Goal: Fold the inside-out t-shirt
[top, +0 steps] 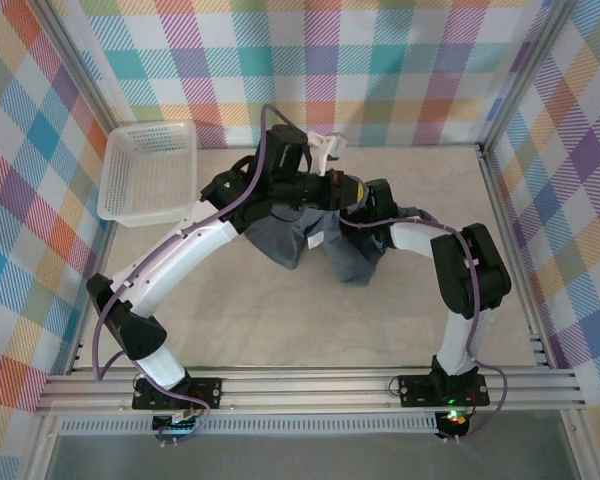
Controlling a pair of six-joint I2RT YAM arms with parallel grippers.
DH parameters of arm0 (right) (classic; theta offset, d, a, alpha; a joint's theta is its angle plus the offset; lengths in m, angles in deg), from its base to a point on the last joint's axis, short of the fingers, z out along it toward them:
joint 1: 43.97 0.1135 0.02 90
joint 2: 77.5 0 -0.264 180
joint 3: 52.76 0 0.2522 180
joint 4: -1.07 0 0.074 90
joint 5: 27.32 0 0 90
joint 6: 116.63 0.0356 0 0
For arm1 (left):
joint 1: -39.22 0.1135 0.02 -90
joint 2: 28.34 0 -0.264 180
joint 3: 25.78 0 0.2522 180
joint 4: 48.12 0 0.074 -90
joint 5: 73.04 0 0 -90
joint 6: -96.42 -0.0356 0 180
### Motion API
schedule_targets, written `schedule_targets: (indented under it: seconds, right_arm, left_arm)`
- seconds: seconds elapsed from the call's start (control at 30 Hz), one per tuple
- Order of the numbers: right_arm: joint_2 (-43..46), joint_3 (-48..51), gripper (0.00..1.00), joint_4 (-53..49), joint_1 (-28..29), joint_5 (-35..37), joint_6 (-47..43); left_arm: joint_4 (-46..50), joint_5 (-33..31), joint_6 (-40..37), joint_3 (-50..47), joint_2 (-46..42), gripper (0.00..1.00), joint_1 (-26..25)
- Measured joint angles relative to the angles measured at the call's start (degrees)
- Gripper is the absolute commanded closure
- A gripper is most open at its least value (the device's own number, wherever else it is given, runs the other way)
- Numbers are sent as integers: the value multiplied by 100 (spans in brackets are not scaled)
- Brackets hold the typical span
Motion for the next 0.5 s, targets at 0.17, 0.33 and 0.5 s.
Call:
schedule_targets:
  seconds: [0.17,0.33,0.5]
  right_arm:
    - [-208,-1014,88,-623,2,455,831]
    - [-984,-1790,74,-1246,-13,894,1113]
    - [-1320,-2074,37,-2166,-9,1115,1292]
  left_arm:
    - [103,101,101,957,382,100,-22]
    - [264,72,94,1895,640,100,-304]
    - [590,-46,-9,2173,645,100,-470]
